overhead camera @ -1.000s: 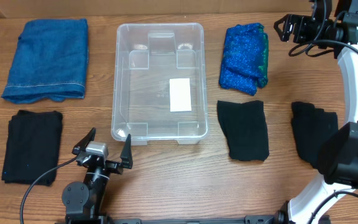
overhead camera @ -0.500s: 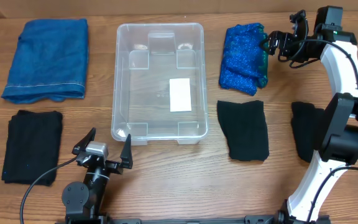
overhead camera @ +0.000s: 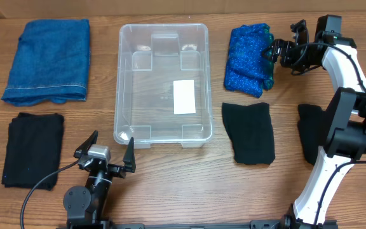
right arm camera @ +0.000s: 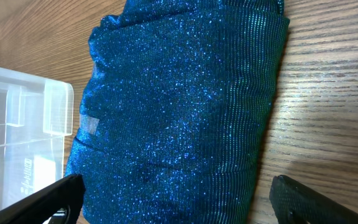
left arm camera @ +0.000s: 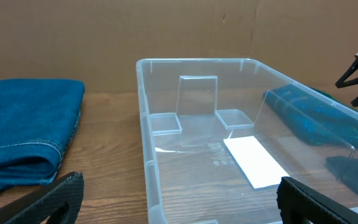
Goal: Pack container
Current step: 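Lower the right gripper onto the sparkly blue fabric and close it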
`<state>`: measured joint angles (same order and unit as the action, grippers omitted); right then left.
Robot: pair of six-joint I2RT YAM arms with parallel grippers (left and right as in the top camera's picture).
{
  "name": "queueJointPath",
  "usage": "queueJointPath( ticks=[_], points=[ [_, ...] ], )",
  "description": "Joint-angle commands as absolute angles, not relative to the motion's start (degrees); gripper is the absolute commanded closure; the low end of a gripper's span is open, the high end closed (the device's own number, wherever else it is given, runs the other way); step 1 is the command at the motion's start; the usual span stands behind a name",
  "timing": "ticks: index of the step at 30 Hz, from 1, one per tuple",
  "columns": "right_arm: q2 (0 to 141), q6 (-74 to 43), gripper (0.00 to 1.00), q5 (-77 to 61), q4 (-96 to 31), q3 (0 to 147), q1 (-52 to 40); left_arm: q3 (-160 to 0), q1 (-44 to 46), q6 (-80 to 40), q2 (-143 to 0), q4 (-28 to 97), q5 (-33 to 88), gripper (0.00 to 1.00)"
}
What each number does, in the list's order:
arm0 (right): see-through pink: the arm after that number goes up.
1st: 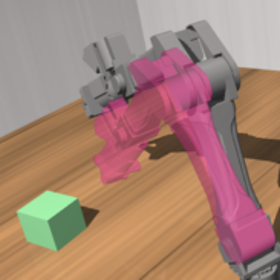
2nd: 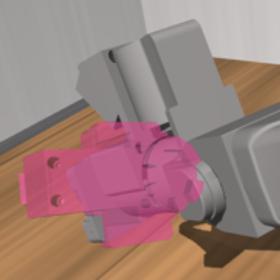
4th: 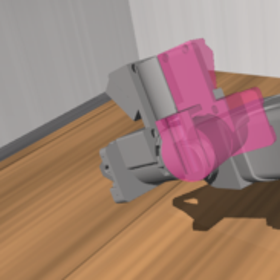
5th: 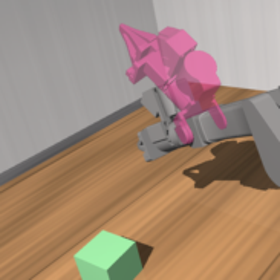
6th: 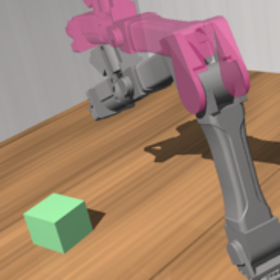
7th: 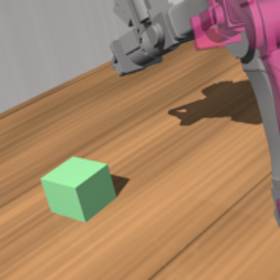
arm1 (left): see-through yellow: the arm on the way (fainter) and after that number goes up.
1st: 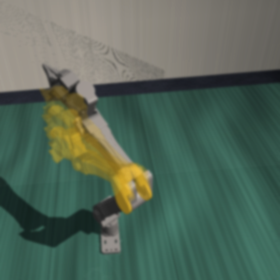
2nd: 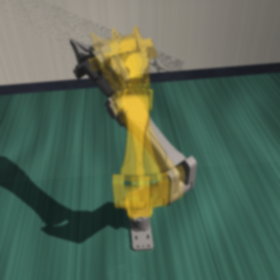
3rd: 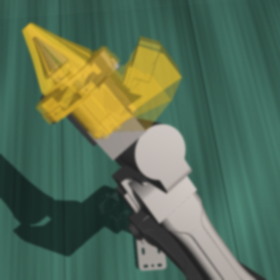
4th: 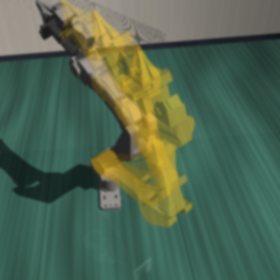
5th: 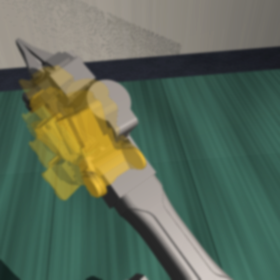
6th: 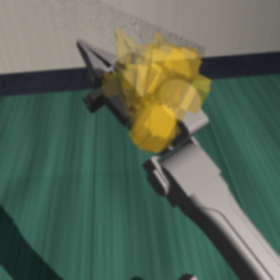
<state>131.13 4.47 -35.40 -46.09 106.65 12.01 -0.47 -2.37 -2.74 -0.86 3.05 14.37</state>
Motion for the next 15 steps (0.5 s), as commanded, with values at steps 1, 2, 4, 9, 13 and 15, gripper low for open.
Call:
queueJointPath(
  ticks=[1, 2, 4, 9, 13, 15],
  points=[
    [132.5, 4.3, 0.00, -36.2, -45.9, 107.1, 12.3, -0.3, -2.7, -1.7, -0.3, 3.0, 14.5, 0.00],
    [132.5, 4.3, 0.00, -36.1, -46.0, 107.1, 12.3, -0.3, -2.7, -1.7, -0.3, 3.0, 14.5, 0.00],
    [132.5, 4.3, 0.00, -36.2, -45.9, 107.1, 12.3, -0.3, -2.7, -1.7, -0.3, 3.0, 14.5, 0.00],
    [132.6, 4.3, 0.00, -36.1, -46.2, 107.1, 12.3, -0.3, -2.7, -1.7, -0.3, 3.0, 14.5, 0.00],
    [132.6, 4.3, 0.00, -36.1, -46.8, 107.1, 12.3, -0.3, -2.7, -1.7, -0.3, 3.0, 14.5, 0.00],
    [132.6, 4.3, 0.00, -36.1, -47.1, 107.1, 12.3, -0.3, -2.7, -1.7, -0.3, 3.0, 14.5, 0.00]
  ],
)
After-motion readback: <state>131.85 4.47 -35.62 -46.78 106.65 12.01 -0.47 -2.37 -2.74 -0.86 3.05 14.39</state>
